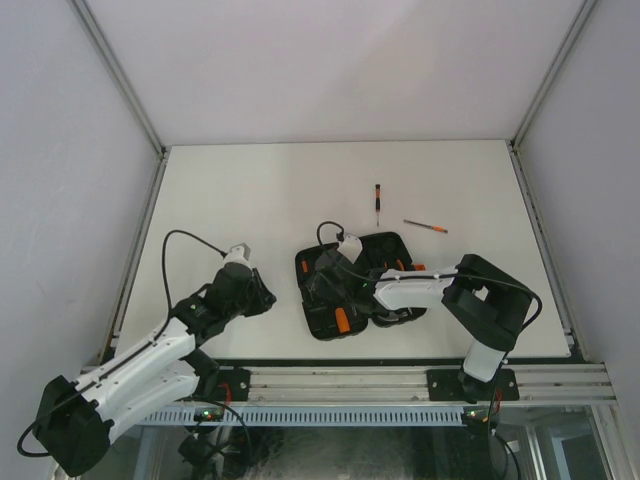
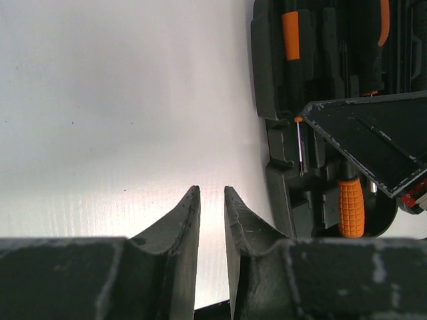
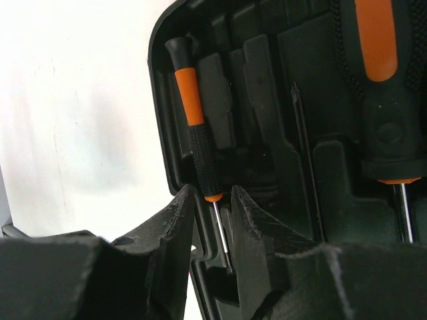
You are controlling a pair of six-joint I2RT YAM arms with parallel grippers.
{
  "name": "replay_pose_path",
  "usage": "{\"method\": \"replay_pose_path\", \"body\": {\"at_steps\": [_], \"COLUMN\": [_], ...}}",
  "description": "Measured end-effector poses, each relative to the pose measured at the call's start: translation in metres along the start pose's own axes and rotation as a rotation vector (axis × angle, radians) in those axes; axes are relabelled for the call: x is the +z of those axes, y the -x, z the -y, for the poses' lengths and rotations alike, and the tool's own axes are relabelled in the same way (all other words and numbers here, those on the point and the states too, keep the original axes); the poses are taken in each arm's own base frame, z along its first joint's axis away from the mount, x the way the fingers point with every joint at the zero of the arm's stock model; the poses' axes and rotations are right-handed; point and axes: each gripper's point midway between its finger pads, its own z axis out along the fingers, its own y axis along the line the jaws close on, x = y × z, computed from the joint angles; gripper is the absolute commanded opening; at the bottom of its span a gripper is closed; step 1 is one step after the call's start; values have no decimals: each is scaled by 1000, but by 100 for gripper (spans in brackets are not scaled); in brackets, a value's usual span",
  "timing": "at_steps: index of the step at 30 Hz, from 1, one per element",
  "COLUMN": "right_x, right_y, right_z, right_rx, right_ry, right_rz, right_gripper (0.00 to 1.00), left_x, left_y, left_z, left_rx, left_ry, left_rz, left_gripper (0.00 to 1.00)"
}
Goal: Sort the tools into containers
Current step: Place the screwdriver in the storage box.
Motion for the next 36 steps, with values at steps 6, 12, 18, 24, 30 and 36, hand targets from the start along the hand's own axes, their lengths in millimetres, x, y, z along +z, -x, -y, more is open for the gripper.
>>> {"method": "replay_pose_path", "body": {"at_steps": [6,12,18,24,30,36], "right_x": [1,-1,-16,-23,-17,-6], "right_y": [3,7,31,42,38,27], "right_z": [3,6,-4,-10,-23,-28], "right_rx": [-21,-97,-197,-236,-268,-285], "right_ry": [-7,-14,11,55,92,105], "right_rz": [3,4,37,24,-36,-97], "right_gripper": [27,27,28,26,25,23], "left_x": [1,4,6,12,14,14], "left_y": [-1,-3,-4,-3,9,12], "left_z": [-1,-2,-3,0,15,19], "left_rx": [1,5,25,45,42,40], "left_ry": [6,15,20,11,-20,-34], "left_rz": [-6,-17,-21,-27,-9,-3], "left_gripper": [23,24,23,20,19,19]}}
